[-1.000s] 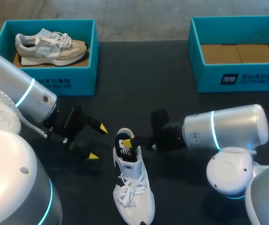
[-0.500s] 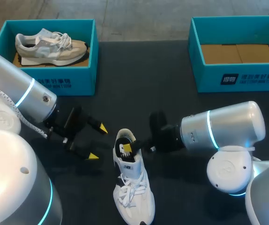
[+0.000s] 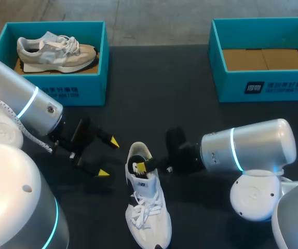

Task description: Take the shoe out of the shoebox, open the shoe tongue, remove and reinsert the insole, then place the shoe into the shoebox

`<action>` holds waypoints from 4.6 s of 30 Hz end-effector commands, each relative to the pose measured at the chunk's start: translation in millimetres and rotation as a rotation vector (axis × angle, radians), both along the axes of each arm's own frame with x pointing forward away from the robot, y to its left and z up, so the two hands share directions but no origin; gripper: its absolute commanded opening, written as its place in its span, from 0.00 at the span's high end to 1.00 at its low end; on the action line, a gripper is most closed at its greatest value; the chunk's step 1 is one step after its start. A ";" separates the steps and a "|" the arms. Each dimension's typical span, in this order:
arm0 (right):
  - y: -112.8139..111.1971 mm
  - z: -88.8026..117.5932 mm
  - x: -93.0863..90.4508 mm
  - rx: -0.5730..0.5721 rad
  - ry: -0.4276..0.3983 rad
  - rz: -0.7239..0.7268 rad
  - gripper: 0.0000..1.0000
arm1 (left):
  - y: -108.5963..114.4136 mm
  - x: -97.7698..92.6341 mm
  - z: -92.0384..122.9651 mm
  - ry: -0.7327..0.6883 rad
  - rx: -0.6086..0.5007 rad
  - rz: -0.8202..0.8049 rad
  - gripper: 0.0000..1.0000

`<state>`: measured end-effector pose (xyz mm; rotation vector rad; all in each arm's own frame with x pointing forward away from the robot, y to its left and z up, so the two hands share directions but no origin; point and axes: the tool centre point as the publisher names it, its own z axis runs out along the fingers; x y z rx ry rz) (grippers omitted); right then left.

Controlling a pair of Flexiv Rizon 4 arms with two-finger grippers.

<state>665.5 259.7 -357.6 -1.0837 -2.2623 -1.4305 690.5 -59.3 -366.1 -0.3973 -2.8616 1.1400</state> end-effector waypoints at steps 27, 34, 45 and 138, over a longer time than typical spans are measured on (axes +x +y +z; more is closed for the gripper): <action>4.1 48.0 7.2 -0.066 -0.197 -0.056 0.40 | -0.4 -1.0 0.3 -0.002 0.003 0.001 0.00; -4.1 54.0 4.8 -0.080 -0.211 -0.087 0.38 | -0.4 -1.0 0.3 -0.002 0.003 0.001 0.00; -20.6 58.2 2.5 -0.095 -0.201 -0.130 0.45 | -0.4 -1.0 0.3 -0.002 0.003 0.001 0.00; 7.7 51.0 -5.4 -0.692 0.068 -0.373 1.00 | 149.8 28.7 39.9 -0.010 0.447 0.101 0.00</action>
